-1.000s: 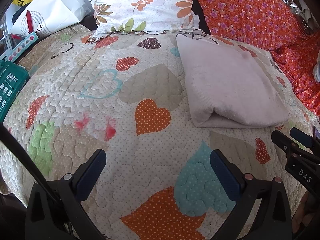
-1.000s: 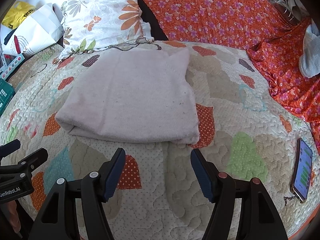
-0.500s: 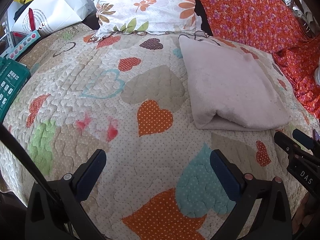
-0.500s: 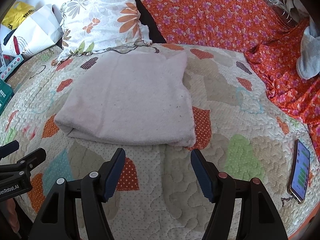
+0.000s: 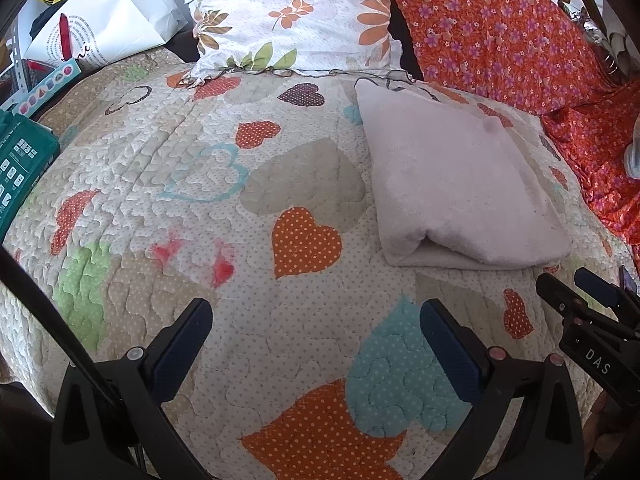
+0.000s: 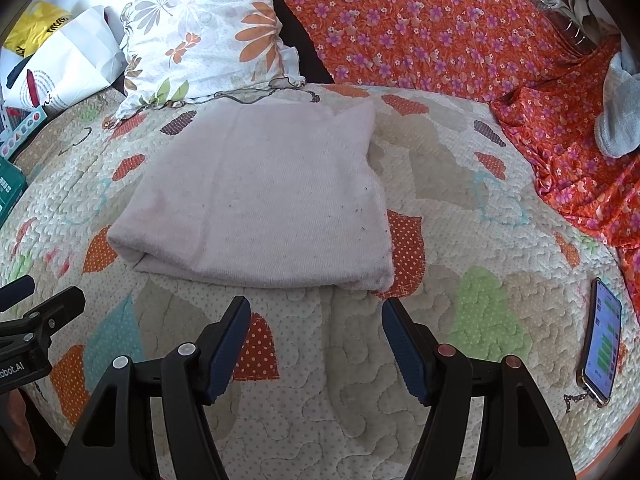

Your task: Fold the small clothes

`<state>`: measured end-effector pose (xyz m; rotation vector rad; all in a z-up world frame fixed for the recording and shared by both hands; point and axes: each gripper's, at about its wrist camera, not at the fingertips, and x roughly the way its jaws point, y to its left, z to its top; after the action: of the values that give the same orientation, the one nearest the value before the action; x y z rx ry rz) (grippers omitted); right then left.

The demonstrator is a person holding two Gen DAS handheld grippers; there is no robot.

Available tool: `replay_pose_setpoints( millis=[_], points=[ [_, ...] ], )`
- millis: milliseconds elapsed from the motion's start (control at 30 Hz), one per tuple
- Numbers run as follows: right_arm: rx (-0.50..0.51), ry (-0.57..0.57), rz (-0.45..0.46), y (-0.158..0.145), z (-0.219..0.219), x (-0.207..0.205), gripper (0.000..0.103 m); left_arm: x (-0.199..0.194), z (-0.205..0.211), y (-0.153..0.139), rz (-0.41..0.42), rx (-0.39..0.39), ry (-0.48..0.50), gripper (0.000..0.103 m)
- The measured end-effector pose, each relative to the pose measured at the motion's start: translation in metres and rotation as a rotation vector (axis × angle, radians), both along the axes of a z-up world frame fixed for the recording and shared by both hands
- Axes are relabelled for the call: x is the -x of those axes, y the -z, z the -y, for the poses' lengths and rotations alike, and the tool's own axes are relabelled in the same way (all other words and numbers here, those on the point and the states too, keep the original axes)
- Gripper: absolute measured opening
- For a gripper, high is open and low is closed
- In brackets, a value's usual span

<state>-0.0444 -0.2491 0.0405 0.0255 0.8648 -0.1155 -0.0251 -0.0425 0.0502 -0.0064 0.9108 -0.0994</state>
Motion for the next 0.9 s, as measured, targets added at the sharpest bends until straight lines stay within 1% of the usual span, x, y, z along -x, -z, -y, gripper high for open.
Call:
replay_pose_setpoints(
  millis=[300,533,900],
  points=[
    [0.0,0.001,0.0,0.0004,0.0009,-0.0003,0.073,-0.0007,0.0014,0.002,-0.004,-0.007,0.002,0.103],
    [0.0,0.001,-0.002,0.0003,0.0012,0.0004,0.073,-0.0032,0.0014,0.0089,-0.015,-0.044,0.002,0.103],
    [0.002,0.001,-0.002,0.0004,0.0005,0.0005,0.073,-0.0033,-0.0008,0.009,-0.018,-0.041,-0.001,0.103]
  ],
)
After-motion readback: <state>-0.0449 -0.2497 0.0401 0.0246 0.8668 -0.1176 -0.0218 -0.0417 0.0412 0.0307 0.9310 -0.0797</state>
